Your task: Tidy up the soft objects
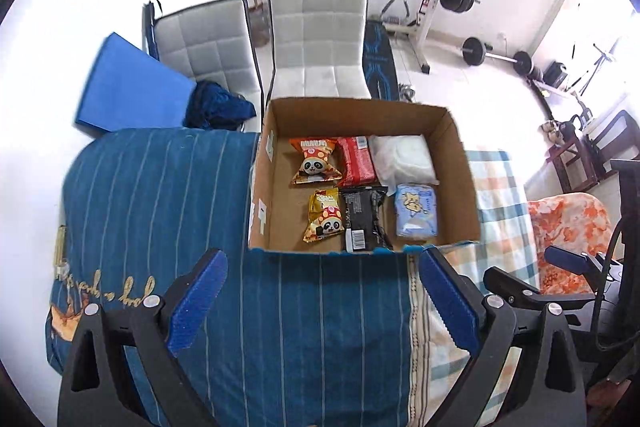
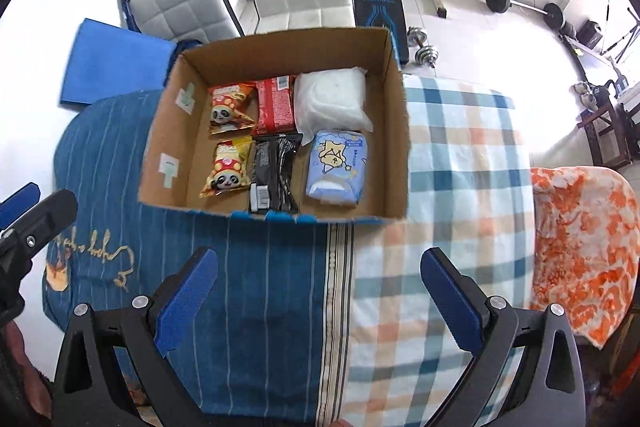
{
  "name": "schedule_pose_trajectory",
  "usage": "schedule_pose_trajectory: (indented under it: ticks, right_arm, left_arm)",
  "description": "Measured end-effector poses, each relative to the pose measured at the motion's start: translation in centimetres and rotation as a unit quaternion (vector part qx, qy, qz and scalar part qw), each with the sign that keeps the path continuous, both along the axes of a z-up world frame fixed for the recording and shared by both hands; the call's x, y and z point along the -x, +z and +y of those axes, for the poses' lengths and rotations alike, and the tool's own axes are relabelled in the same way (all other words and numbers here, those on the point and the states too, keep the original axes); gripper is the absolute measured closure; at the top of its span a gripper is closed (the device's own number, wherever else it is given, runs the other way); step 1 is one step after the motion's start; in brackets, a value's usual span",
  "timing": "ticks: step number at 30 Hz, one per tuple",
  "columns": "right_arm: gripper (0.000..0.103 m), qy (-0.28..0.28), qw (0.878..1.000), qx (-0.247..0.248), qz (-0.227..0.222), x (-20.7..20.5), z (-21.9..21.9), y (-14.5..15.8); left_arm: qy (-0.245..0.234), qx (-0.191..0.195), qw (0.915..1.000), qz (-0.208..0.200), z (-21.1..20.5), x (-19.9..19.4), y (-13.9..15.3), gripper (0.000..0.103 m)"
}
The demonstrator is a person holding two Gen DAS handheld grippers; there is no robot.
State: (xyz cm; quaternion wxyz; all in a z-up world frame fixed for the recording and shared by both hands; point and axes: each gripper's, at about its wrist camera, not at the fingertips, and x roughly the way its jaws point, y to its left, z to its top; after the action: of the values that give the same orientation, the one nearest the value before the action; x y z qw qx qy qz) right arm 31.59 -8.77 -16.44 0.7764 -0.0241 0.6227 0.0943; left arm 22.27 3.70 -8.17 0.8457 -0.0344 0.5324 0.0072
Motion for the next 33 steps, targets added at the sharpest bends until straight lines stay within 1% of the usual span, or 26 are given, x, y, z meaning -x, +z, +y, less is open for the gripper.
schedule_pose_trajectory:
  ticks: [3,8,13,16,18,21,24,29,33]
  right_arm:
    - [0.0,-0.001,1.0,-0.009,-0.015,2.1,-0.8,2.6]
    - [0.0,-0.004,0.998,-0.028,-0.05,5.7,-1.8,7.9]
    - [0.0,-0.002,0.996,-0.036,-0.075,9.2,-2.3,12.3]
    - [0.0,-0.001,0.995,-0.043,-0.085,11.2,-2.7,14.3]
    - [0.0,0.001,0.995,-0.045,-0.091,12.2,-2.7,15.2]
    - [0.0,0.004,0.994,-0.049,-0.098,13.9,-2.8,16.8]
    - [0.0,0.009,0.994,-0.05,-0.097,15.1,-2.9,17.6]
    - [0.0,0.011,0.994,-0.045,-0.102,15.8,-2.9,18.4]
    - [0.0,0.002,0.992,-0.038,-0.118,15.6,-3.2,19.1]
  left_arm:
    - [0.005,-0.003,0.9999,-0.015,-0.2,2.0,2.0,0.005]
    - [0.01,0.0,0.9993,-0.037,-0.5,5.3,5.2,0.005]
    - [0.009,0.004,0.9993,-0.037,-1.0,7.8,6.9,0.005]
    - [0.011,0.011,0.9992,-0.038,-1.2,9.1,7.7,0.005]
    - [0.012,0.021,0.999,-0.038,-1.2,10.0,8.1,0.005]
    - [0.016,0.019,0.9988,-0.041,-1.1,10.7,8.7,0.005]
    - [0.018,0.019,0.9986,-0.046,-1.0,11.2,9.4,0.005]
    - [0.021,0.013,0.9979,-0.059,-1.0,11.8,10.4,0.005]
    - [0.022,0.005,0.9972,-0.072,-1.0,11.7,10.9,0.005]
